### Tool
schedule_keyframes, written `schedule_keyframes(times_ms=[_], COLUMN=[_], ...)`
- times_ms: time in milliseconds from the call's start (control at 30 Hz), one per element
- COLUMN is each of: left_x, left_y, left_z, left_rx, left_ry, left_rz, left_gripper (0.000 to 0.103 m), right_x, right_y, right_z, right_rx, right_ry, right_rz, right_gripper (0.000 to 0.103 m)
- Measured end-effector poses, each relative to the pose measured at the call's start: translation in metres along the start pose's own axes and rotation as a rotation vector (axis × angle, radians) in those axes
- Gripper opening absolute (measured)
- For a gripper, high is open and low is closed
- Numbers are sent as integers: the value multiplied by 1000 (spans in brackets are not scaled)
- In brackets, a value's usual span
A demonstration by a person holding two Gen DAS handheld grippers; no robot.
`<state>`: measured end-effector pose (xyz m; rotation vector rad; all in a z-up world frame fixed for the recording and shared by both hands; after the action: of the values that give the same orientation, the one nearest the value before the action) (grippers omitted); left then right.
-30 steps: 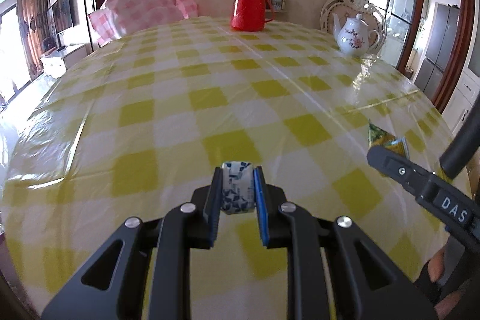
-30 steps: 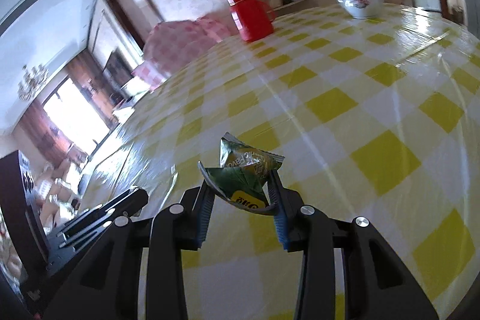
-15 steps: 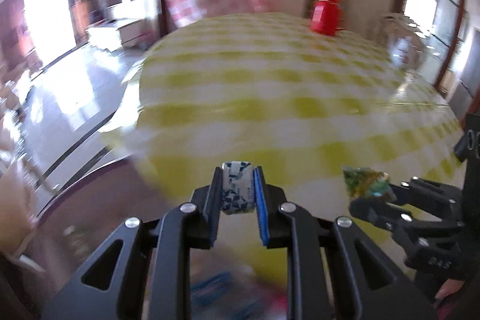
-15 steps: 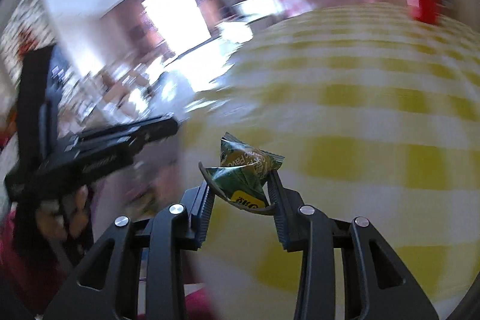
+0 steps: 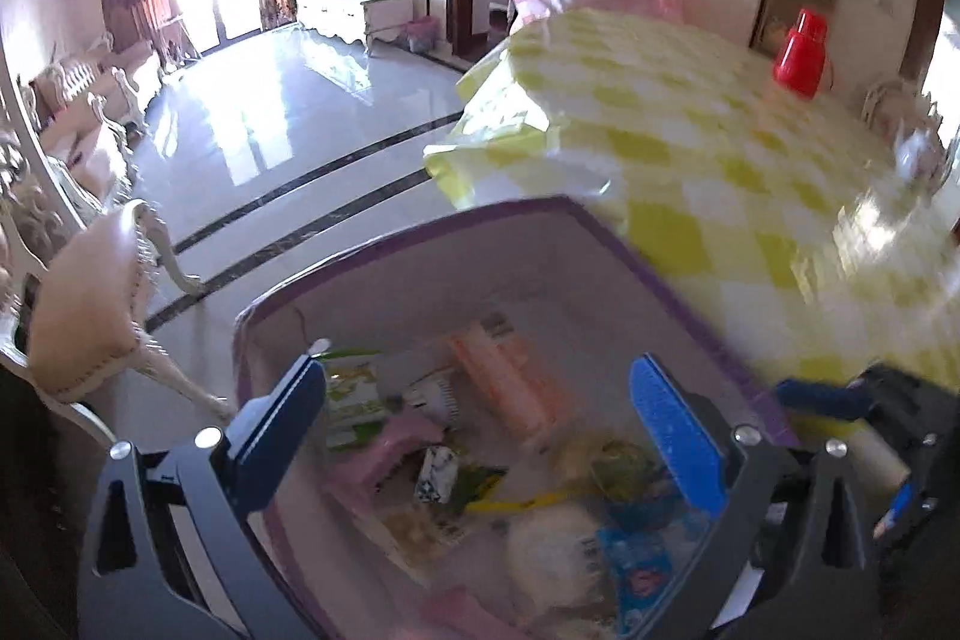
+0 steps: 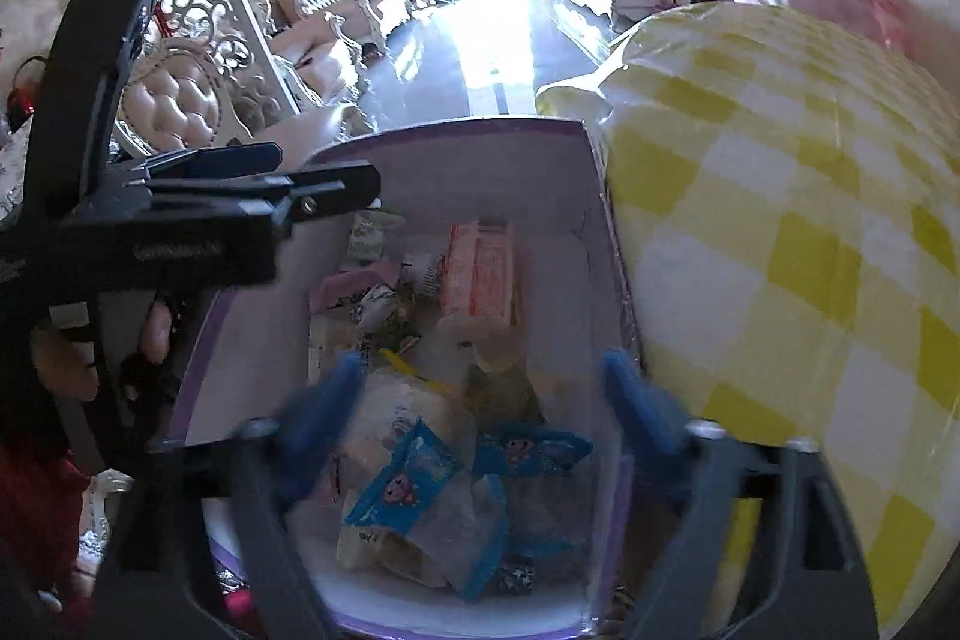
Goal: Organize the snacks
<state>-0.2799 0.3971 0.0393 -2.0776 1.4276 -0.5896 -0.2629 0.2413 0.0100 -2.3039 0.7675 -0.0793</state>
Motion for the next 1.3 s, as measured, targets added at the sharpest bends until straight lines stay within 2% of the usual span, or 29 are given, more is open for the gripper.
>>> schedule_keyframes(times_ms=[67, 167, 233, 267, 367, 500, 767, 1300], left_x=[1, -3, -6, -8, -13, -20, -23, -11], left_y=[2, 5, 8, 9, 11, 14, 19, 26], left_z=[-2, -7, -12, -10, -6, -5, 3, 11], left_rx=[37, 77, 63, 32, -49, -78, -109, -135], left_ry=[-14, -101, -145, -148, -97, -61, -59, -52], left_rz=[-4, -30, -49, -52, -79, -116, -130, -87], left_gripper=[102, 102, 102, 102, 102, 102, 102, 102], right_x=[-7, -3, -4, -4, -2, -5, -13, -8], right_y=[0, 7, 9, 9, 10, 11, 11, 13], right_z=[1, 1, 6, 7, 7, 4, 11, 13], right_rx=[-14, -76, -131, -156, -226, -238, -272, -267], right_ry=[11, 37, 54, 67, 106, 145, 188, 188], right_rz=[-7, -8, 19, 32, 72, 85, 76, 108], right_gripper=[87, 87, 87, 87, 87, 87, 87, 87])
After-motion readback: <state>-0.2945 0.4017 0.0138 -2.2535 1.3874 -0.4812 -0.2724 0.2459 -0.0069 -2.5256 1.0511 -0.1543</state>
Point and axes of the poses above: each gripper's, at about its wrist camera, not at the fingertips, and z roughly the way its jaws point, x to its right, y to its underside, the point moved 2 cm from there along z, roughly the way its jaws point, and after that the axes turned 4 degrees about -z, right-handed, at the moved point
